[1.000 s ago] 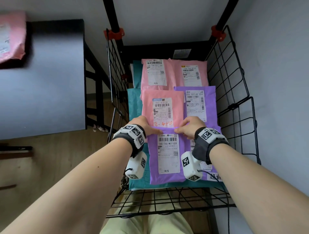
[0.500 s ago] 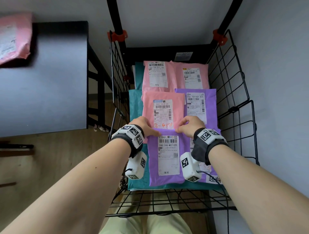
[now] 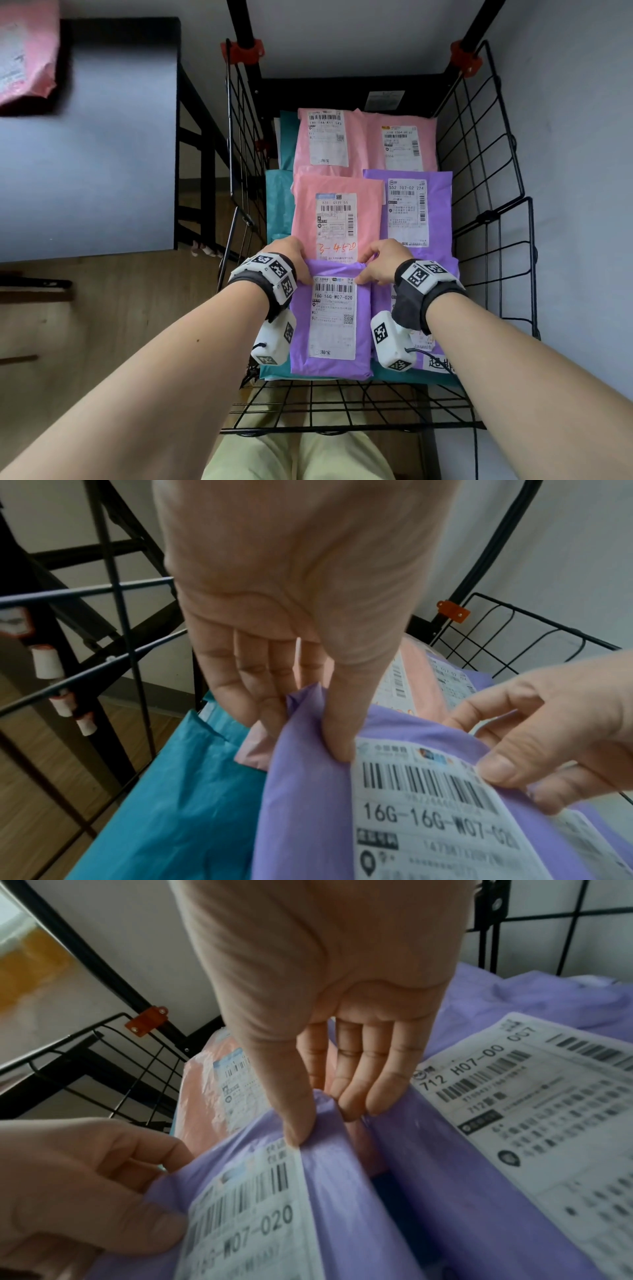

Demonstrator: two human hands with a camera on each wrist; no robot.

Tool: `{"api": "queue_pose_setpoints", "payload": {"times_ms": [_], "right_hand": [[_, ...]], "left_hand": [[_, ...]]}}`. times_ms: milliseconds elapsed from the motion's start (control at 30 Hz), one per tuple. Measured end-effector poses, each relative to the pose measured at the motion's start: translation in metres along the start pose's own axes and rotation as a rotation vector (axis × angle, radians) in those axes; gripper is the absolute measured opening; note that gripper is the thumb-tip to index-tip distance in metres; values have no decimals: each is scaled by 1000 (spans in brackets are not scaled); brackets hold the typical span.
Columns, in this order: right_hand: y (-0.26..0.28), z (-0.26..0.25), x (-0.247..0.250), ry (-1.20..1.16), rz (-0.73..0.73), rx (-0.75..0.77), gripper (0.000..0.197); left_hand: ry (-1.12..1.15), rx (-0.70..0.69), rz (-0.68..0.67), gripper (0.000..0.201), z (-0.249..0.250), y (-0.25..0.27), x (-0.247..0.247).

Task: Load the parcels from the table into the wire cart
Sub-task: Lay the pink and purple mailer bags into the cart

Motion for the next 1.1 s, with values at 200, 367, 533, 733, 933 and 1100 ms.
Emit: {"api": "queue_pose_setpoints", "payload": {"times_ms": [200, 367, 533, 733, 933, 1100], "right_hand": [[0, -1, 1, -33, 2, -2, 31], [4, -3, 13, -94, 123, 32, 26], [11, -12, 25, -83, 200, 61, 16], [33, -28, 43, 25, 220, 113, 21], [64, -60, 68, 114, 291, 194, 33], [96, -99, 80, 178, 323, 278, 40]], "left_hand": [[71, 13, -14, 46, 0, 1, 2], [161, 3, 25, 43, 2, 8, 9], [171, -25, 102, 47, 8, 13, 21], [101, -63, 181, 35, 28, 33, 47], [-3, -120, 324, 25, 54, 72, 93], [-87, -137, 475, 38, 60, 112, 135]]}}
Point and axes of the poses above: each hand's wrist, its own y-axis away from the middle knuckle, its own x-axis out of the back of the hand, z = x × y, the point moved 7 cm from there along -y, towards the middle knuckle, and after that the axes turned 6 degrees about -x, right-handed, at the moved point
